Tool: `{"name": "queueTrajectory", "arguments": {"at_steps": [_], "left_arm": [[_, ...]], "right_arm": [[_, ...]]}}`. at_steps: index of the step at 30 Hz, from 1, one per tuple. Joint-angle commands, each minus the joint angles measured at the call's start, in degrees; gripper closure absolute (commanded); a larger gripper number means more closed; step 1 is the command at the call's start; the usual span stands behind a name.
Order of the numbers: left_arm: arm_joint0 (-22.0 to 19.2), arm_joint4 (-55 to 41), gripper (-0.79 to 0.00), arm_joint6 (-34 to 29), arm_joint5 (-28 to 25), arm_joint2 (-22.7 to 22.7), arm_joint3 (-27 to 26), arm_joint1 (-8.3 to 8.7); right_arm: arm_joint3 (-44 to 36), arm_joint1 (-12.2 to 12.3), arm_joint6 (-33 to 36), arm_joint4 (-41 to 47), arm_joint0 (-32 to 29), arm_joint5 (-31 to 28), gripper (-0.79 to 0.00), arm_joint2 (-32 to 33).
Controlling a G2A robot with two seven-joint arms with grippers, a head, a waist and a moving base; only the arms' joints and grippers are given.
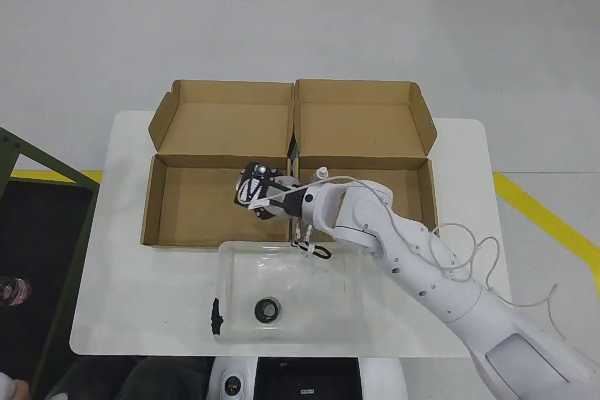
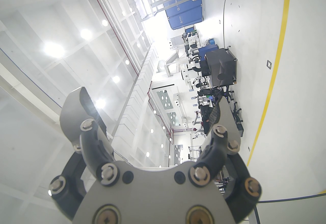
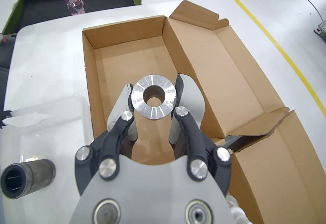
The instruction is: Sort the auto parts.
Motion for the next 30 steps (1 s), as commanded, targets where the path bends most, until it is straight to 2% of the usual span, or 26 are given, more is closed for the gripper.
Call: {"name": "queueTrajectory", "arguments": {"at_steps": [1,27,30], "left_arm": [[0.0,0.0,-0.785,0.0,0.0,0.0,0.0,0.00],[0.0,0.0,-0.785,0.0,0.0,0.0,0.0,0.00],[0.0,0.0,-0.785,0.0,0.0,0.0,0.0,0.00]], "right_arm": [[1.5,-0.6,0.4,-0.5,0.9,0.5,0.000,-0.9],[21.7,-7.9,2.1,-2.4,8.1,4.2,-0.003,-6.8],[23.2,-8.6,1.7,-2.8,8.4,3.9,-0.092,-7.2]]}}
